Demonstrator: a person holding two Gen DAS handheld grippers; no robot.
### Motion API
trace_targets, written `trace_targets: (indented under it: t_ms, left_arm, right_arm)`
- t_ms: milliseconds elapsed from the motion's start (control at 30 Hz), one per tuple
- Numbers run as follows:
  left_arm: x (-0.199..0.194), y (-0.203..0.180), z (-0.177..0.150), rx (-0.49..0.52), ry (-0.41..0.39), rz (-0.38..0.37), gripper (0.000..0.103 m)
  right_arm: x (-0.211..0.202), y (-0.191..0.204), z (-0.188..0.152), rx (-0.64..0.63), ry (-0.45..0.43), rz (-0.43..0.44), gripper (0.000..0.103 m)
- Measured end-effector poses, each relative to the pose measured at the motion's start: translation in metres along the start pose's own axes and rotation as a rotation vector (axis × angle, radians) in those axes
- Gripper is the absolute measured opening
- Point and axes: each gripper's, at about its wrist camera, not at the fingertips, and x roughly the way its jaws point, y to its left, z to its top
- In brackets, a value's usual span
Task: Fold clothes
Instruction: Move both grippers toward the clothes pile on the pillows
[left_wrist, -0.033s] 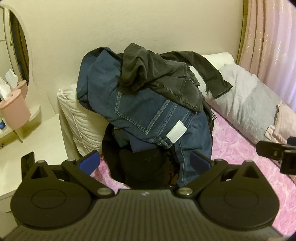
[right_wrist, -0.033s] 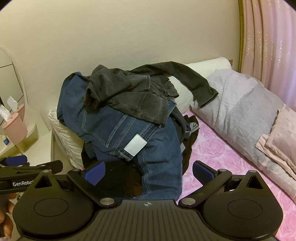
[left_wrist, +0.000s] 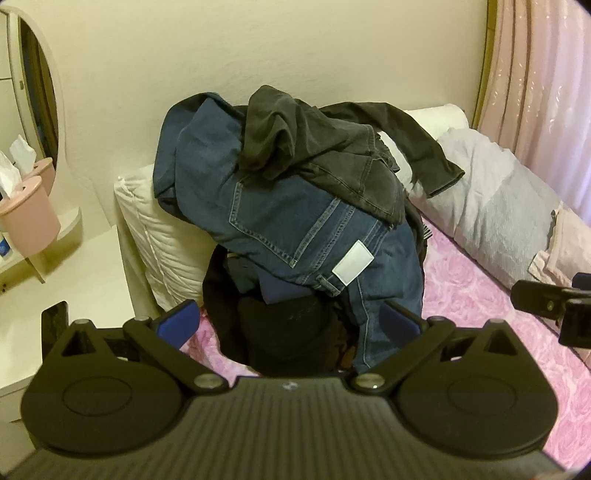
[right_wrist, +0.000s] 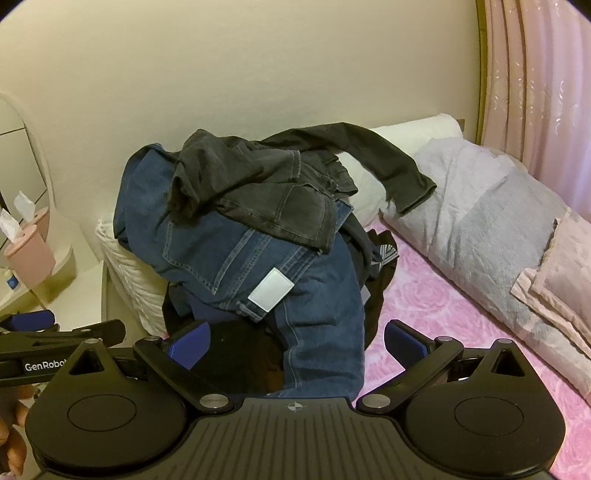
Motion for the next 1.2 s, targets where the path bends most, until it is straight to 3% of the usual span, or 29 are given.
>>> trace_targets:
  t_ms: [1200]
  left_arm:
    - [0.022,0.001,0.0,-0.009,0.014,-0.012,0.101]
  right_arm:
    - [0.028,-0.004,0.005,-0.007,0.043,0.014,0.103]
